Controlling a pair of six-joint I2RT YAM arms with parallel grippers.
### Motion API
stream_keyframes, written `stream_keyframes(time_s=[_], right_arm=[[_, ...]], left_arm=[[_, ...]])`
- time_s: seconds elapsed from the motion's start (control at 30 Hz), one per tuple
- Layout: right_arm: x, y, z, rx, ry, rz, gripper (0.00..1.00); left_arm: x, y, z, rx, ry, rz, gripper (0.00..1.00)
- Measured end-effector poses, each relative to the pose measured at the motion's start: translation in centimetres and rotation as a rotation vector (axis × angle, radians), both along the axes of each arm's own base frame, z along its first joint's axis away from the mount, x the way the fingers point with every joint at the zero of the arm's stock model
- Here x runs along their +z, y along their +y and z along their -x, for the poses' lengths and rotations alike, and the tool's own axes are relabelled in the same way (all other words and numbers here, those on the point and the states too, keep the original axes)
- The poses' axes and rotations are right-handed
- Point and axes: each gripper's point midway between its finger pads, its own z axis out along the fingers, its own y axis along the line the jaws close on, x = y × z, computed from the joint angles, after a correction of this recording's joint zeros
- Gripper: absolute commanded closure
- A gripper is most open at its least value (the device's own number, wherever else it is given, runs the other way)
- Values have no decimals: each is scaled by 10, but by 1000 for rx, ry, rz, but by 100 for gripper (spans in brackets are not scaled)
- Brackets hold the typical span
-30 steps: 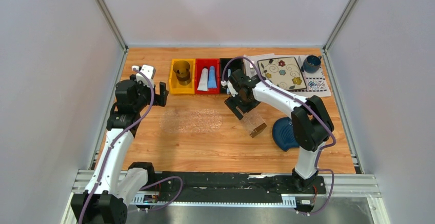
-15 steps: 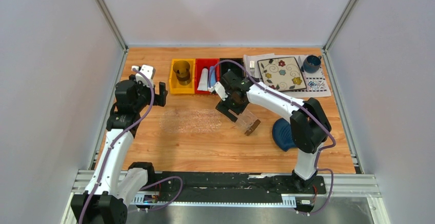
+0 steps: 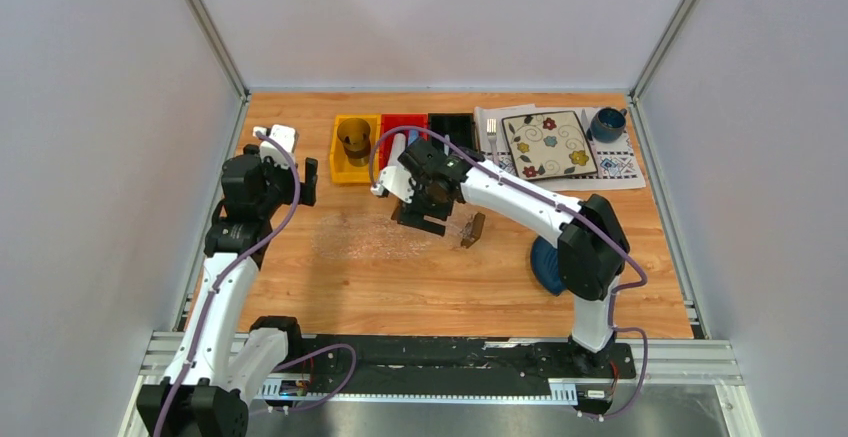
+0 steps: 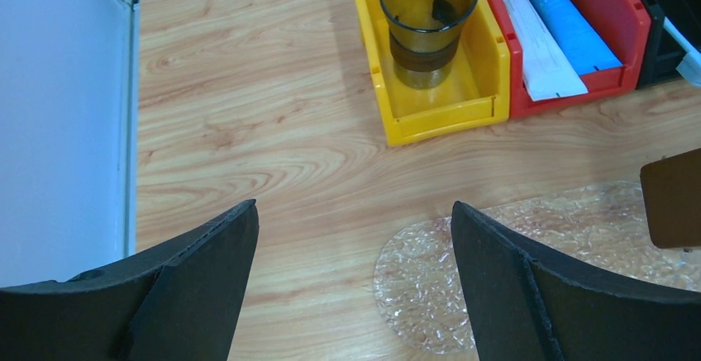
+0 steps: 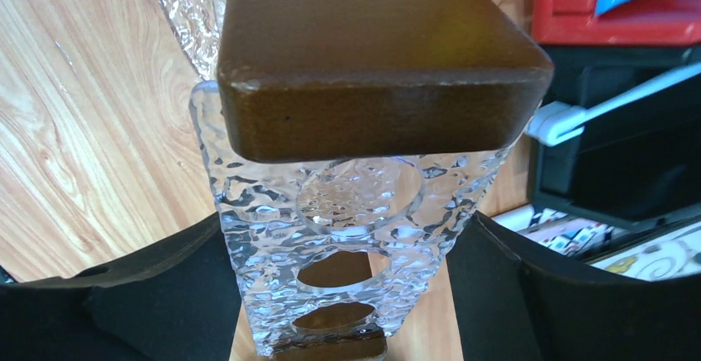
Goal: Prepare toiletry sets of a toothbrush and toothpaste on the tray
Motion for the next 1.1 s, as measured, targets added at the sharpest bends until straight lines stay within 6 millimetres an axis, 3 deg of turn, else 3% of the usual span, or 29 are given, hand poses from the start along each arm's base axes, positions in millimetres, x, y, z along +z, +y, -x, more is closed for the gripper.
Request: stream_keyframes(time_s=[0.23,0.73,1.1], right_arm=[[4,24,-9,120,-37,19,56],[-29,80,-6,264,-64,98,57],[-30,100,-1,331,-94,171,56]], left_arm=[[3,14,4,58,0,-28,6],[9,65,12,218,-4,-27,6],[5,72,15,224,4,-16,6]])
